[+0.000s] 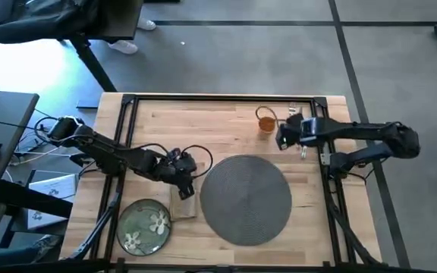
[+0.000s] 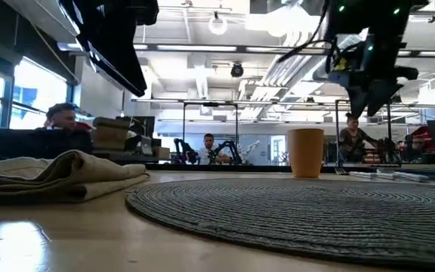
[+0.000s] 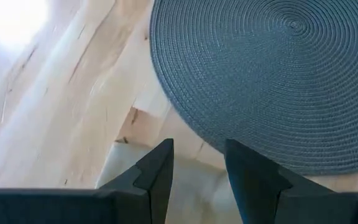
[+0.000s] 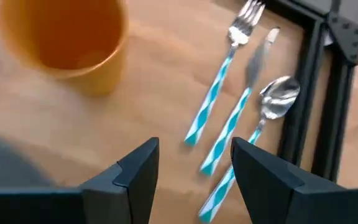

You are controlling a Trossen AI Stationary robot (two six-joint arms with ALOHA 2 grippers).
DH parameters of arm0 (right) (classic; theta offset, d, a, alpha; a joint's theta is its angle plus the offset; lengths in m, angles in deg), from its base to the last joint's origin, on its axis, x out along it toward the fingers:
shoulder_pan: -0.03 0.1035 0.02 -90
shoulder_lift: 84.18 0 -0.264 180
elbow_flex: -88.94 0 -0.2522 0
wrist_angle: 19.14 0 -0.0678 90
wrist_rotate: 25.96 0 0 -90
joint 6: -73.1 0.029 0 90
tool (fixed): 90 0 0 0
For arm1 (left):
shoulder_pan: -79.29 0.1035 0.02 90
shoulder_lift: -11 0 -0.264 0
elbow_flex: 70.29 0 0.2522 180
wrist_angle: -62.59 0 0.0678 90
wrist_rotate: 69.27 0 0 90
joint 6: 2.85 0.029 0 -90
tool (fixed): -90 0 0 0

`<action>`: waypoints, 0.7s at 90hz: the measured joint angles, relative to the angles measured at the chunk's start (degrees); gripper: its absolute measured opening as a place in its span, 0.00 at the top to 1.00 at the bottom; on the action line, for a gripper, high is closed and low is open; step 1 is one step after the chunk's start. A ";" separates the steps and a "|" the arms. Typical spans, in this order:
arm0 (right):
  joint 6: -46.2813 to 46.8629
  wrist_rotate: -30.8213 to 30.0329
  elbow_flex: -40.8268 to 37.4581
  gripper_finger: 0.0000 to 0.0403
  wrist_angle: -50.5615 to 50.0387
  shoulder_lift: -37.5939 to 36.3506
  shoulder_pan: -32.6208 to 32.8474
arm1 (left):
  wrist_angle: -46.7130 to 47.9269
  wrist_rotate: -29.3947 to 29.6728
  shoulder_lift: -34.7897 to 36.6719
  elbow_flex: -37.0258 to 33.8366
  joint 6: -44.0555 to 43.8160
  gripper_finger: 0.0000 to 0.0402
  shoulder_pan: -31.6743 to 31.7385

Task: Set table place
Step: Put the fork on the brown napkin

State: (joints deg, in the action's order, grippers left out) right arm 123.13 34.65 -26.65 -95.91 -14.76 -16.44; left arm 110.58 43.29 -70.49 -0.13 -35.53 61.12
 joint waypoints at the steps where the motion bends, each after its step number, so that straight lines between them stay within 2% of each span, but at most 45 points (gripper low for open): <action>1: -0.49 0.07 0.00 0.55 0.22 0.19 -0.62 | 0.02 -0.12 0.00 0.00 0.02 0.68 -0.03; 12: -4.77 0.57 -2.19 0.55 5.37 1.10 -6.06 | 0.02 -0.60 0.00 0.00 -0.05 0.68 -0.70; 26: -8.72 8.63 -11.12 0.55 18.86 1.10 -13.11 | 0.05 -0.13 -0.02 0.00 -0.05 0.68 -1.91; 36: -8.98 11.69 -17.22 0.55 25.06 1.09 -16.90 | 0.07 -0.12 -0.02 0.00 0.14 0.68 -2.54; 50: -11.16 13.24 -21.06 0.55 32.09 1.06 -20.57 | 0.09 0.56 -0.02 0.00 1.30 0.68 -2.91; 63: -13.50 11.61 -21.22 0.55 35.62 1.06 -24.84 | -0.01 1.39 -0.02 0.00 1.94 0.68 -2.88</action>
State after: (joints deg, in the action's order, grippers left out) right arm 109.63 46.26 -47.87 -60.29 -13.70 -41.27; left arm 110.57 44.69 -70.51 -0.13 -33.59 58.23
